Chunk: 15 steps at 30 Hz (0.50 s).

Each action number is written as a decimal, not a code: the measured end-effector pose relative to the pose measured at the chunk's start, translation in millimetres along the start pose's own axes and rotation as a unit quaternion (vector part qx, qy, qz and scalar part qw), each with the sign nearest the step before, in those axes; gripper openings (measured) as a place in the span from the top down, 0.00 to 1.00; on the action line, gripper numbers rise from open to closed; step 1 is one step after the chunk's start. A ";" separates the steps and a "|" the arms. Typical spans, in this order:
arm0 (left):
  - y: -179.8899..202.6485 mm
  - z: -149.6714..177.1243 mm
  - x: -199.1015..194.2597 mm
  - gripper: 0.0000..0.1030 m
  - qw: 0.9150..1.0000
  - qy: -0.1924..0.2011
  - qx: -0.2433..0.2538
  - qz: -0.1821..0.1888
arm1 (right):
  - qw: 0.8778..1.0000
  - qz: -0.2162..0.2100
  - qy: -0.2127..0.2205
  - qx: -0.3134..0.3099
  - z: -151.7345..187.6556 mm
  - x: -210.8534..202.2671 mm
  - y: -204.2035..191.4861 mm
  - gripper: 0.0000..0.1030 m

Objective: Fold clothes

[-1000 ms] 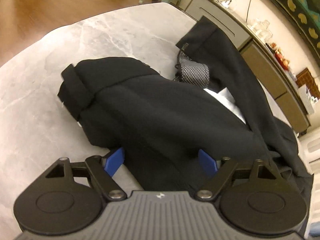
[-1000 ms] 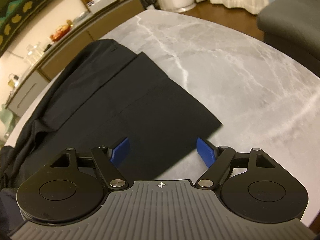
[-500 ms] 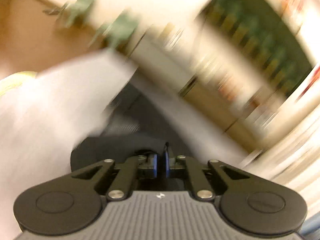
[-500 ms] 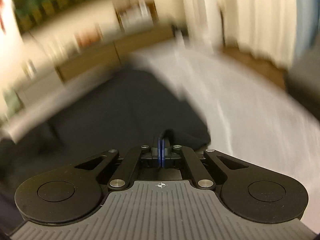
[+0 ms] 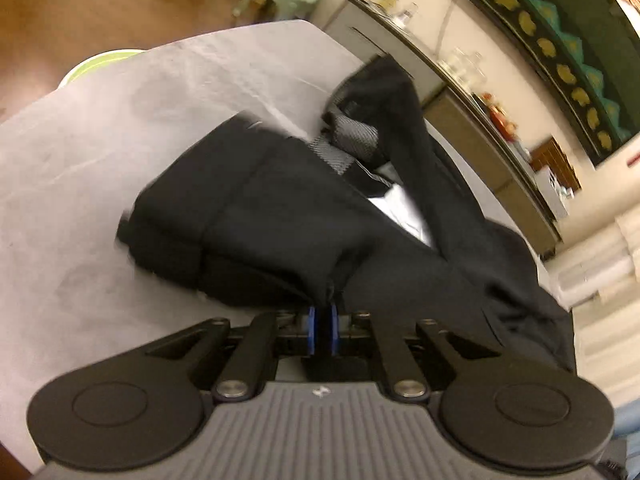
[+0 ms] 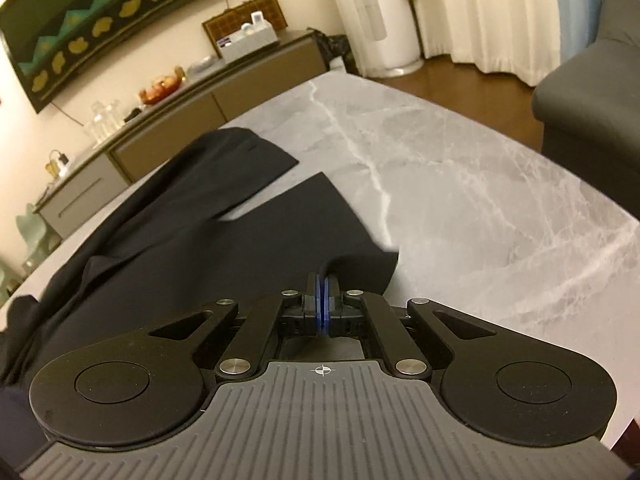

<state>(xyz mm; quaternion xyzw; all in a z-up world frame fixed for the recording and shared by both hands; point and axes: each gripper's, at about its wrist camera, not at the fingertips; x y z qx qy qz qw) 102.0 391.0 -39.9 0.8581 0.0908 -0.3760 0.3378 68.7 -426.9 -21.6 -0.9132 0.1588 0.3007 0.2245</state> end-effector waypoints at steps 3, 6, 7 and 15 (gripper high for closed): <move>-1.1 5.6 -5.4 0.83 1.000 0.003 -0.006 -0.012 | 1.000 0.022 -0.010 -0.012 2.3 4.7 -3.9 1.00; 0.1 9.5 -12.9 0.53 0.999 0.020 0.004 -0.036 | 0.999 0.045 -0.018 -0.020 5.0 8.6 -0.1 1.00; -1.5 8.8 -15.6 0.44 0.999 0.026 -0.004 -0.039 | 0.999 0.047 -0.019 -0.018 5.9 8.2 1.4 1.00; -8.3 -22.2 0.7 0.91 0.998 0.040 -0.052 0.000 | 1.000 0.015 -0.011 -0.003 10.6 -2.6 6.2 1.00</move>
Point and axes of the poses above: each gripper's, at about its wrist camera, not at the fingertips, and x roughly the way its jaws point, y to its right, z to its underside, and after that the axes turned 4 degrees about y, right-handed
